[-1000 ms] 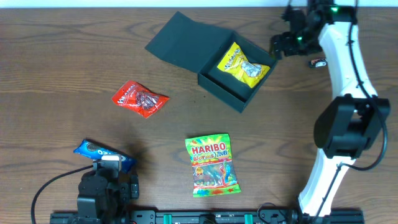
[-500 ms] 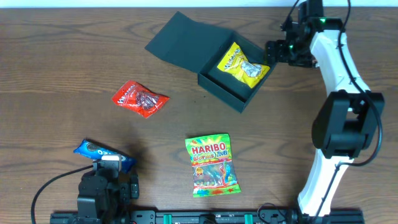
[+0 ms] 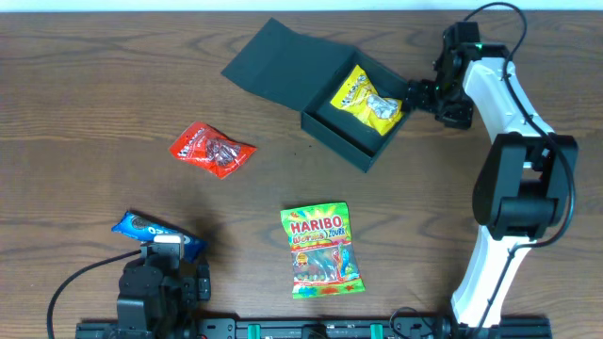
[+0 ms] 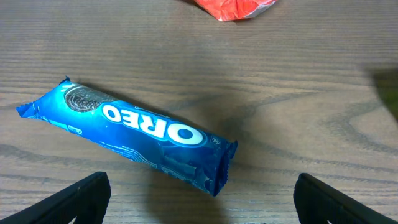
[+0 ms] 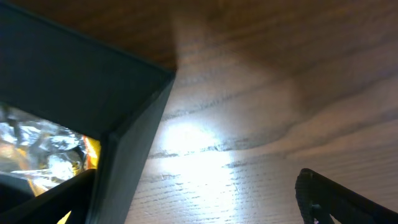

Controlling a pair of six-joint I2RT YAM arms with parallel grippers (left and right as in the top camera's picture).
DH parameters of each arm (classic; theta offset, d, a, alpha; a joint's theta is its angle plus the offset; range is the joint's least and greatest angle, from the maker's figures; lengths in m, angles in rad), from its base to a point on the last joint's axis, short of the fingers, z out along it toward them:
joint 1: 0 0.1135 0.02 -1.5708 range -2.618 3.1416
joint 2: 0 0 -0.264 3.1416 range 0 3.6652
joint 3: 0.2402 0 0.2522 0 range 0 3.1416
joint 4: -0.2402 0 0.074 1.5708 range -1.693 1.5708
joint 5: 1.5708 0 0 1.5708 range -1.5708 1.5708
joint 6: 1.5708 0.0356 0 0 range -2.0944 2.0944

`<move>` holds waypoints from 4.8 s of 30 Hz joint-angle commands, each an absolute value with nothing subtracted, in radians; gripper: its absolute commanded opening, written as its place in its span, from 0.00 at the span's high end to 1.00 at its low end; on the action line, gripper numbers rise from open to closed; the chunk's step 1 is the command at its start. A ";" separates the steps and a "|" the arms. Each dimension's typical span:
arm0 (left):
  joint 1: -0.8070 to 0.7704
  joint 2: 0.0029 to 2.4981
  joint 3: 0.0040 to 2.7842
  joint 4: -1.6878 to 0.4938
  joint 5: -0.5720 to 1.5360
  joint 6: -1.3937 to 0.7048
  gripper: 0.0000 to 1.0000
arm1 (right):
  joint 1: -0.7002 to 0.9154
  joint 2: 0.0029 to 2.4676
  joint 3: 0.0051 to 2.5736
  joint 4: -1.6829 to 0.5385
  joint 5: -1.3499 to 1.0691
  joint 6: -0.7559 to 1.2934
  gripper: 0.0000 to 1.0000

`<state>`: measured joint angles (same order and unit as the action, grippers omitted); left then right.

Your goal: Pack container

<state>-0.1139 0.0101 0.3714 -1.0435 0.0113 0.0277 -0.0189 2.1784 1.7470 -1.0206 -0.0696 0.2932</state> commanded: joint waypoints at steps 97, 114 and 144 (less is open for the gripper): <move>-0.112 0.004 0.344 -1.068 0.000 0.042 0.05 | -0.081 2.132 1.712 -1.252 -0.060 0.119 0.01; -0.112 0.004 0.344 -1.068 0.000 0.042 0.05 | 0.020 2.123 1.713 -1.315 -0.236 0.082 0.01; -0.112 0.004 0.344 -1.068 0.000 0.042 0.04 | 0.134 1.983 1.716 -0.916 -0.348 -0.433 0.01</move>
<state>-0.1139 0.0101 0.3714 -1.0439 0.0109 0.0277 0.1333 1.9430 1.7172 -0.9291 -0.3725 -0.3859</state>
